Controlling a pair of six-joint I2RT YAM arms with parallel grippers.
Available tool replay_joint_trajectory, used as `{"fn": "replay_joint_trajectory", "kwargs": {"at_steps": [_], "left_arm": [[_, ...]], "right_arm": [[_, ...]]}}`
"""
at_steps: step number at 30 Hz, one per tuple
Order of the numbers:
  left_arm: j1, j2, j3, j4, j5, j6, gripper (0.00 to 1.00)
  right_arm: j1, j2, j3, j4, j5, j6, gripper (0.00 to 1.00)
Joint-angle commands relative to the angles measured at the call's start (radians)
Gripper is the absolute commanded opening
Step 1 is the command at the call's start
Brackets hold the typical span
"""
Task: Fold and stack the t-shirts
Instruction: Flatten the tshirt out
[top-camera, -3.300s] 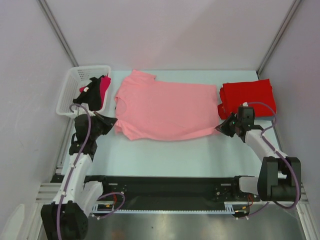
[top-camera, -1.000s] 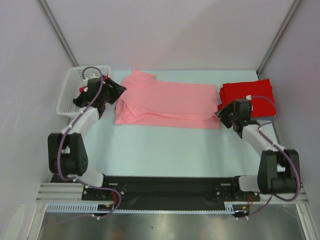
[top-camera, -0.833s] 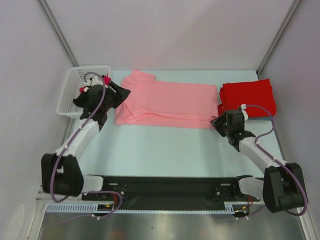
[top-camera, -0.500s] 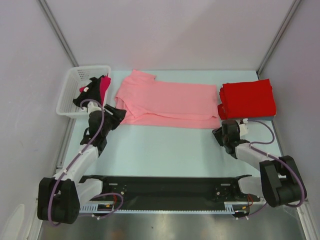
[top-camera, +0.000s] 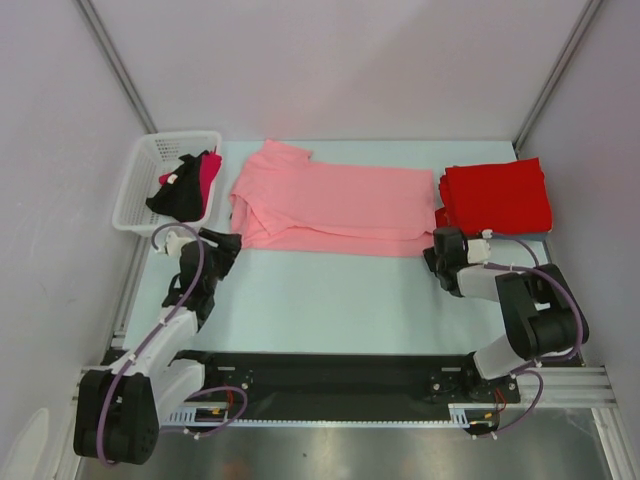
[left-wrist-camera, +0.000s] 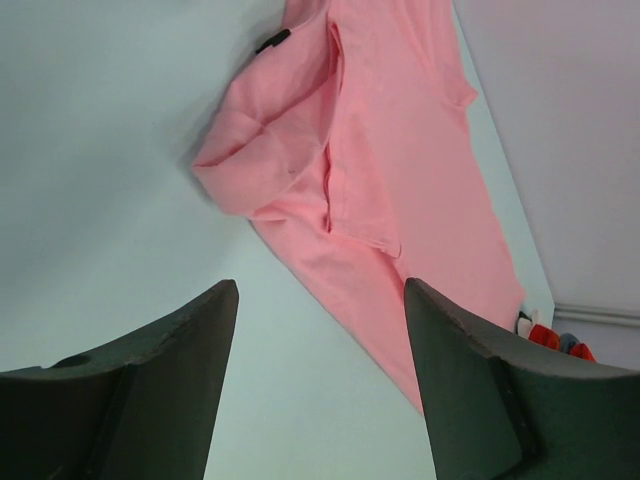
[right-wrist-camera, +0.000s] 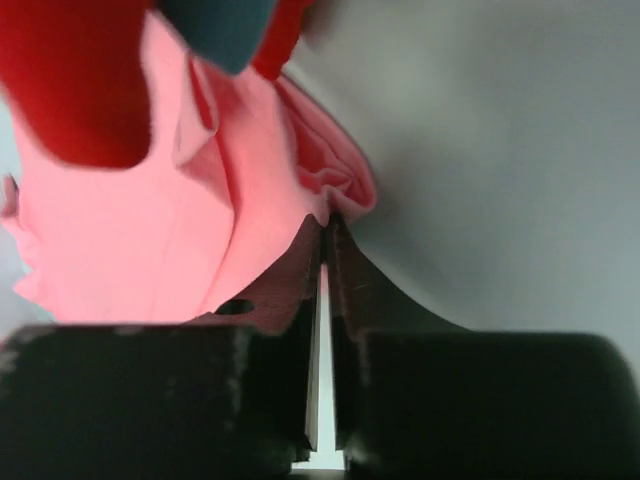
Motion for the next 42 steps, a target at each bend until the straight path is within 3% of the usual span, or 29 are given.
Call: {"fn": "replay_joint_trajectory", "kwargs": {"at_steps": [1,12,21,36,42], "left_arm": [[0.005,-0.022,-0.026,0.020,-0.071,-0.052,0.73],[-0.002,0.068,-0.075,0.136,-0.048,-0.052,0.69],[-0.128,0.254,-0.045,0.320,-0.033,0.039,0.57],[-0.163,0.573,-0.002,0.518,-0.113,-0.159,0.56],[-0.165,0.669,0.007,0.610,-0.215,-0.204,0.44]], "right_arm": [[-0.008,0.034,0.021,-0.026,0.057,0.004,0.00],[-0.065,-0.219,-0.134,-0.121,-0.053,-0.114,0.00],[-0.104,-0.275,-0.186,-0.084,-0.127,-0.163,0.00],[-0.114,-0.270,-0.209,-0.039,-0.168,-0.157,0.00],[-0.117,-0.292,-0.220,-0.056,-0.161,-0.163,0.00]]}}
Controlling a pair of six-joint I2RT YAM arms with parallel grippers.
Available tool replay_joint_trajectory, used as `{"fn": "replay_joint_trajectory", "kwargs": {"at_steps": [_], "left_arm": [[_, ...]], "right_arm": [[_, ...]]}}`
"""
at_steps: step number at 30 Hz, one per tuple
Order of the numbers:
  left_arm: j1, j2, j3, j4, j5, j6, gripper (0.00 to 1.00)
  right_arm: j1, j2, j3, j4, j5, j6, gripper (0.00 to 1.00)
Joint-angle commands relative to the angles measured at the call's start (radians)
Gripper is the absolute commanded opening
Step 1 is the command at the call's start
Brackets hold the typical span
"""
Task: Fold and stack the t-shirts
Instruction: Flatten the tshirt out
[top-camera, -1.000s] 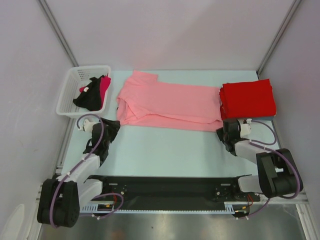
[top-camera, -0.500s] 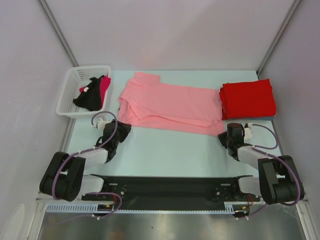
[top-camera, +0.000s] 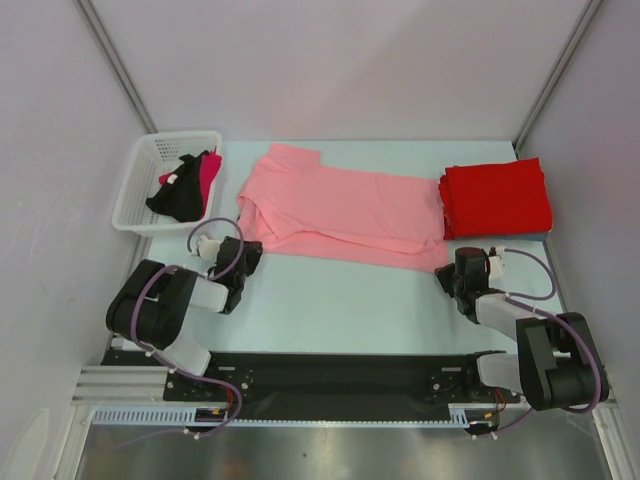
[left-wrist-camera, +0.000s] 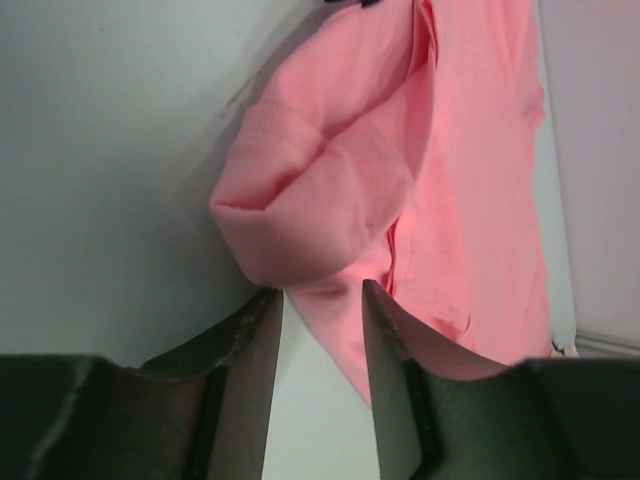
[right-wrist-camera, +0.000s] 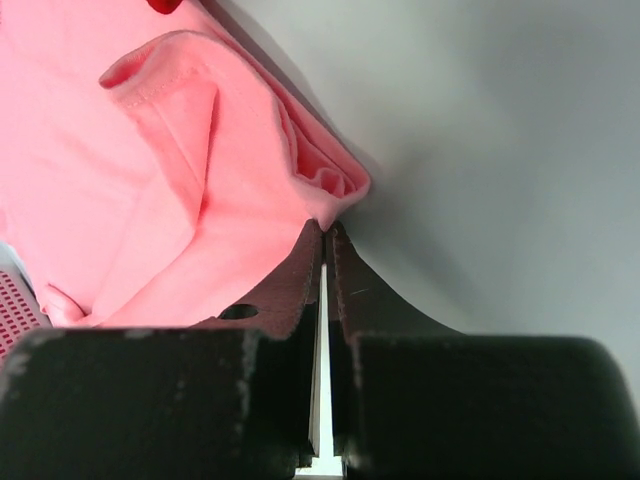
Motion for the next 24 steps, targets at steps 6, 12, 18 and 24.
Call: {"fn": "replay_joint_trajectory", "kwargs": {"at_steps": [6,12,18,24], "left_arm": [[-0.001,-0.017,0.088,-0.134,-0.320,0.003,0.40],[0.100,-0.049,0.105,-0.176,-0.285,0.062,0.12],[0.166,-0.081,0.085,-0.220,-0.185,0.022,0.18],[0.184,-0.234,0.024,-0.273,-0.112,0.045,0.23]], "right_arm": [[-0.027,-0.090,-0.025,-0.047,0.004,-0.024,0.00],[-0.074,-0.236,-0.052,-0.116,-0.024,-0.028,0.00],[-0.111,-0.342,-0.055,-0.210,-0.013,-0.063,0.00],[-0.114,-0.385,-0.072,-0.274,-0.056,-0.071,0.00]]}}
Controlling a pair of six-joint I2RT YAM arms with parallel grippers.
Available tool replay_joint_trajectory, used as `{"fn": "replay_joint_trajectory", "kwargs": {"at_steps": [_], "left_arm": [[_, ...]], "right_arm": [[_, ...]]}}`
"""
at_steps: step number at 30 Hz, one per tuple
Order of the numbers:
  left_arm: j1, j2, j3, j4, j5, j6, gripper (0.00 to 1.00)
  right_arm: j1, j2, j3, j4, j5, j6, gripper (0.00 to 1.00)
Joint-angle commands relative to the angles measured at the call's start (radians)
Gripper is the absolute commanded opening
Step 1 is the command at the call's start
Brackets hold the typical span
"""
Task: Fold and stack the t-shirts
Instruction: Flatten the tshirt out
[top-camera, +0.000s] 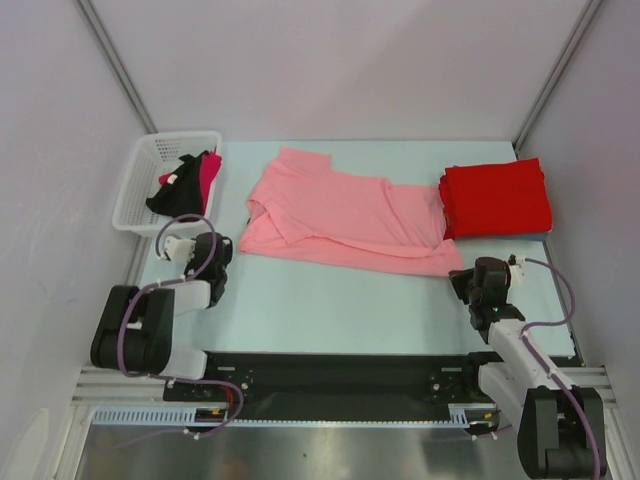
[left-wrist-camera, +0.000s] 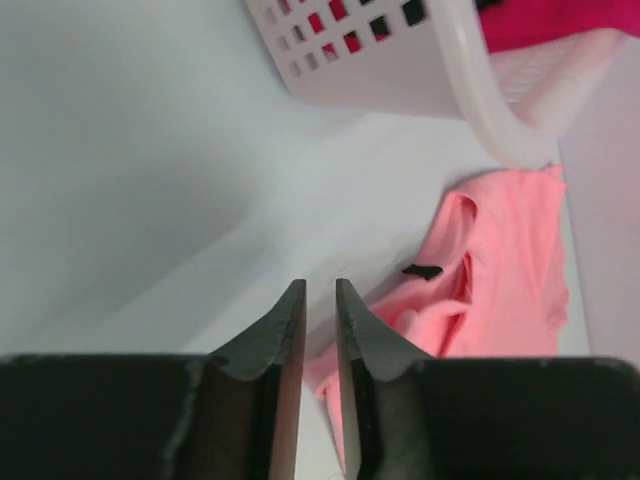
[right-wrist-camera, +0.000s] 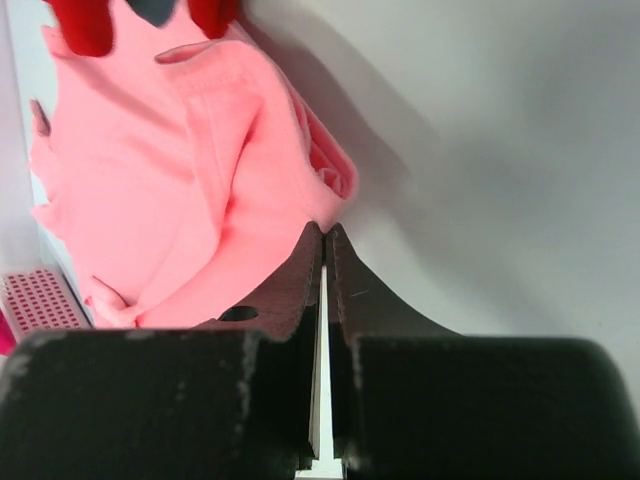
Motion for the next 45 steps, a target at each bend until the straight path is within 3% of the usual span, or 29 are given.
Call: {"fn": "replay_joint_trajectory", "kwargs": {"at_steps": [1,4,8,15,22,25,26,29,32,39,45], "left_arm": [[0.002,-0.107,-0.040,-0.016,0.107,0.037,0.27],[-0.033,-0.150,-0.075,-0.014,0.223,0.041,0.45],[-0.070,-0.170,-0.117,0.007,0.286,-0.002,0.50],[-0.090,-0.038,-0.057,0.058,0.322,-0.030,0.41],[-0.101,0.126,-0.003,0.125,0.294,-0.065,0.39],[-0.101,0.167,0.002,0.191,0.294,-0.085,0.28],[-0.101,0.163,0.002,0.187,0.274,-0.091,0.20],[-0.102,0.129,0.009,0.121,0.222,-0.099,0.16],[-0.098,0.100,0.011,0.085,0.181,-0.078,0.00],[-0.049,-0.098,0.031,-0.088,0.136,0.011,0.00],[0.074,-0.233,0.081,-0.217,0.271,0.103,0.00]], "right_arm": [[-0.005,-0.015,-0.028,-0.047,-0.019,-0.019,0.00],[-0.005,0.002,-0.039,-0.020,-0.029,-0.013,0.00],[-0.005,0.031,-0.031,-0.006,-0.041,-0.019,0.00],[-0.007,0.033,-0.033,-0.006,-0.039,-0.020,0.00],[-0.005,0.025,-0.028,-0.004,-0.036,-0.019,0.00],[-0.004,0.025,-0.030,-0.004,-0.036,-0.017,0.00],[-0.007,0.024,-0.028,-0.006,-0.036,-0.016,0.00],[-0.005,0.021,-0.026,-0.011,-0.036,-0.013,0.00],[-0.004,0.016,-0.023,-0.015,-0.036,-0.010,0.00],[0.048,-0.036,0.094,-0.142,-0.013,-0.003,0.00],[0.200,-0.117,0.282,-0.247,0.109,-0.014,0.00]]}}
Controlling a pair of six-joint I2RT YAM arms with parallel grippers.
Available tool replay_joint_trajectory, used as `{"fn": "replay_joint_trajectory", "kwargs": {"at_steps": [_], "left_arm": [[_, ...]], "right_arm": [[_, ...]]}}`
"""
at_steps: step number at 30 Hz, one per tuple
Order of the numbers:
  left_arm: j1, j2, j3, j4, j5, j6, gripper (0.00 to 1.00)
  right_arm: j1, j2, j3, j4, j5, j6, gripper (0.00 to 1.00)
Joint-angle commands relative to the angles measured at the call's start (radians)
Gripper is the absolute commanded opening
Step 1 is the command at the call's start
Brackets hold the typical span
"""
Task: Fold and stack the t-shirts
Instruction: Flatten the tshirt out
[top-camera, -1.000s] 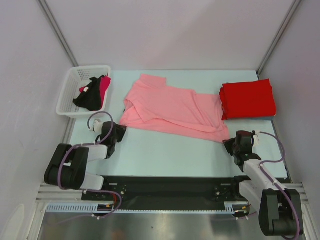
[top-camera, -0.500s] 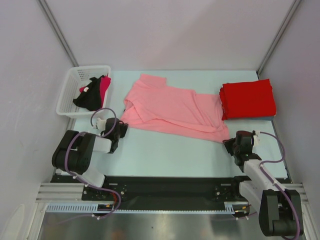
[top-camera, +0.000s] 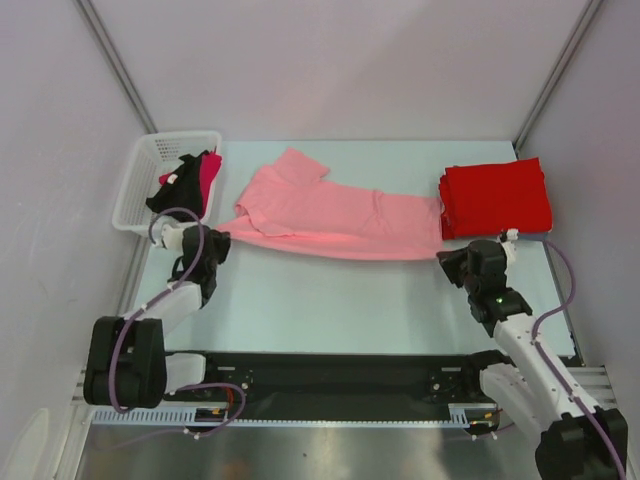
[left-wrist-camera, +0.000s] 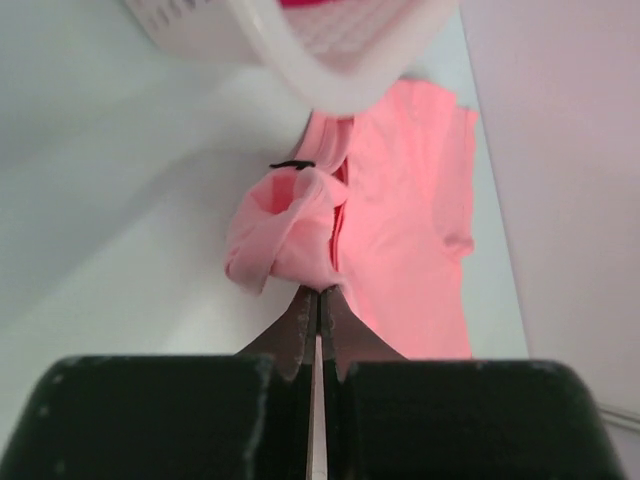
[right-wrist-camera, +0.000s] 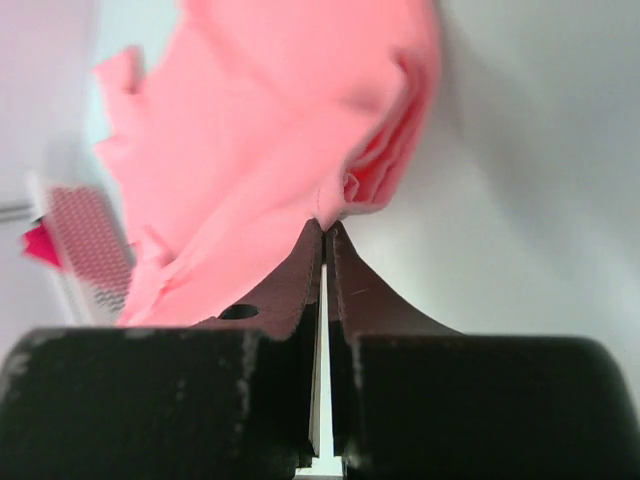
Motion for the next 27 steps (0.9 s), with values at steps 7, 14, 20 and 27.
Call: {"fn": "replay_joint_trajectory", "kwargs": {"at_steps": [7,14,20,27], "left_arm": [[0.144,-0.066,0.176,-0.256,0.135,0.187,0.00],[0.210,-0.173,0.293,-0.329,0.235,0.167,0.00],[0.356,-0.082,0.323,-0.136,0.778,-0.018,0.00],[0.382,-0.088,0.249,-0.133,0.830,-0.052,0.00]], "right_arm": [[0.114,-0.055,0.389,-0.147,0.146,-0.080,0.00],[0.146,0.004,0.627,-0.113,0.057,-0.189,0.00],[0.174,0.080,0.970,-0.086,-0.193,-0.396,0.00],[0.174,0.060,0.999,-0.109,-0.149,-0.393,0.00]]}}
